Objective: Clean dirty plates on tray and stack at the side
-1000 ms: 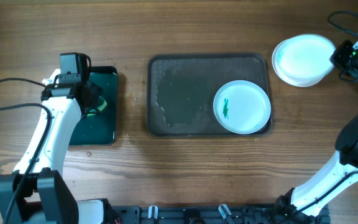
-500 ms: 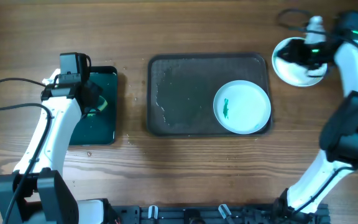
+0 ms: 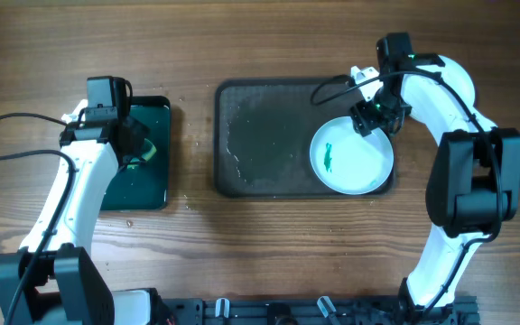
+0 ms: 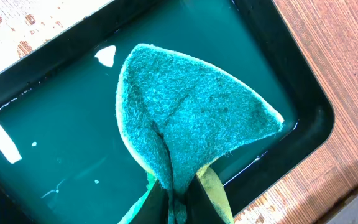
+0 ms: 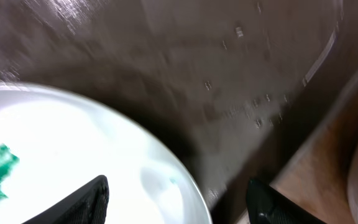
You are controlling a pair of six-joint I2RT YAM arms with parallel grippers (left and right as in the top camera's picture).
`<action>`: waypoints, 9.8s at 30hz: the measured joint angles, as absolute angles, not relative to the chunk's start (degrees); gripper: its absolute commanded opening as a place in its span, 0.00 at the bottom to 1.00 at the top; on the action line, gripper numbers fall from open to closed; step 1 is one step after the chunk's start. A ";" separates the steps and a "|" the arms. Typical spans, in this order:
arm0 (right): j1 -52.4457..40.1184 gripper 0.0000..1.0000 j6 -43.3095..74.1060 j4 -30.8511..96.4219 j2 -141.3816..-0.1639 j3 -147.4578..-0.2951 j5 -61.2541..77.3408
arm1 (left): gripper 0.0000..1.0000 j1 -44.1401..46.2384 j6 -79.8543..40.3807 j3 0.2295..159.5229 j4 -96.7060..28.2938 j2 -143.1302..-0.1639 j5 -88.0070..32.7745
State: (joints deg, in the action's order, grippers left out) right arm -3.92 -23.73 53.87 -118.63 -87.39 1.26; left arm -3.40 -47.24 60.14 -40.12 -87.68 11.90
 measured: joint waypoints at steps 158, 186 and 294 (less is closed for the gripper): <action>-17.80 0.05 7.27 32.97 -118.96 -80.25 18.13 | 0.04 27.49 -40.53 61.06 -16.27 -99.04 16.58; -17.93 0.04 7.27 30.76 -118.96 -80.25 18.70 | 0.04 27.44 -39.88 60.86 -18.72 -105.16 15.59; 30.09 0.99 18.00 42.11 -98.94 -83.59 19.00 | 1.00 -6.02 -39.70 57.49 -27.66 -83.61 7.97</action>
State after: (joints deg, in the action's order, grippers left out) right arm 30.09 18.00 42.11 -98.94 -83.59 19.00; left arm -6.02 -39.70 57.49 -27.66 -83.61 7.97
